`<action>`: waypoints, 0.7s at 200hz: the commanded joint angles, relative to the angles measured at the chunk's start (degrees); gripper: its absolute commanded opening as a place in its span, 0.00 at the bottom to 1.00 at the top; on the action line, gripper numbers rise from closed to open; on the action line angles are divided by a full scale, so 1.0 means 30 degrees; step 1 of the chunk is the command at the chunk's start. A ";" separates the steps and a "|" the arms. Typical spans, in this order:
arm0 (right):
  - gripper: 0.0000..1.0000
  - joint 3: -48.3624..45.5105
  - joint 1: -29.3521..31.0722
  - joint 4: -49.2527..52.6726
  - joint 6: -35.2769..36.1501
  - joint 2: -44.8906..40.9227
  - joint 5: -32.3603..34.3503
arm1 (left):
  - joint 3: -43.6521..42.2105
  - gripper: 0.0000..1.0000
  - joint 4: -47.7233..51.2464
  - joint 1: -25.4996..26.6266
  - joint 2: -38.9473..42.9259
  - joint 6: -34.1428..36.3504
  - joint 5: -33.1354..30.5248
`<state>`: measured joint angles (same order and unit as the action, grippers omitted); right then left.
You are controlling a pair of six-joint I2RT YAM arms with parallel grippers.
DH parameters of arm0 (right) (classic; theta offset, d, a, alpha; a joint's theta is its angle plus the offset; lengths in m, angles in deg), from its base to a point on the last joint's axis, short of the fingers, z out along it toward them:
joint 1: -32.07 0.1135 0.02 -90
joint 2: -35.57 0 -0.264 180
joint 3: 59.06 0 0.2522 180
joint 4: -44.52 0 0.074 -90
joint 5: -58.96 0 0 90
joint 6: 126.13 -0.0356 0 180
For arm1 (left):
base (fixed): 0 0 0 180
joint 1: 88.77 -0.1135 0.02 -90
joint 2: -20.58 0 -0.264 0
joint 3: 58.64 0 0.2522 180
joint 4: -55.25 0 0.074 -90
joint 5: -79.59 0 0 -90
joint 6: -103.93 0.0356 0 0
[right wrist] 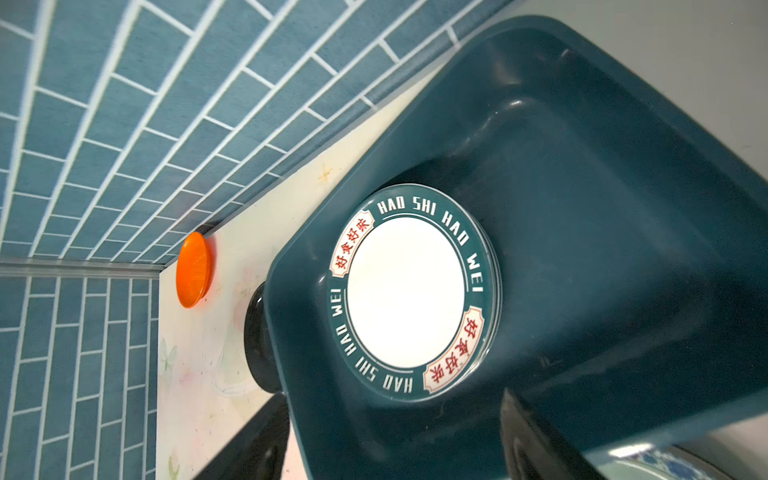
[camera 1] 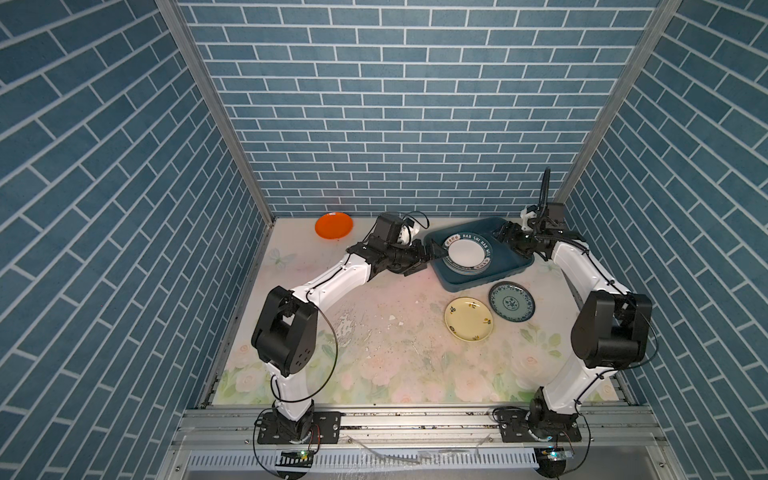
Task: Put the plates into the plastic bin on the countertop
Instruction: 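Open both grippers and withdraw them from the bin toward the cream plate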
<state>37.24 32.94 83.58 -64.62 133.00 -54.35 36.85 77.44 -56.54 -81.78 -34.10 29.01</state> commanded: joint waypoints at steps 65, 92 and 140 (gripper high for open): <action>0.85 -0.4439 0.1094 0.2000 0.0592 -0.6934 0.0981 | -0.3348 1.00 0.1062 0.1468 0.1933 0.1457 -0.1968; 0.87 -0.5349 0.1509 0.2678 0.0565 -0.8817 0.1514 | -0.4603 1.00 0.0030 0.2353 0.2172 0.0962 -0.2451; 0.89 -0.7001 0.2222 0.3774 0.0080 -1.1648 0.1514 | -0.7003 1.00 -0.1516 0.3512 0.3253 -0.0334 -0.3663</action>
<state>18.29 38.60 91.36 -64.25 101.43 -50.88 18.47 76.83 -47.34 -75.18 -32.96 20.86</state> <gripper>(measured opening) 0.885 0.996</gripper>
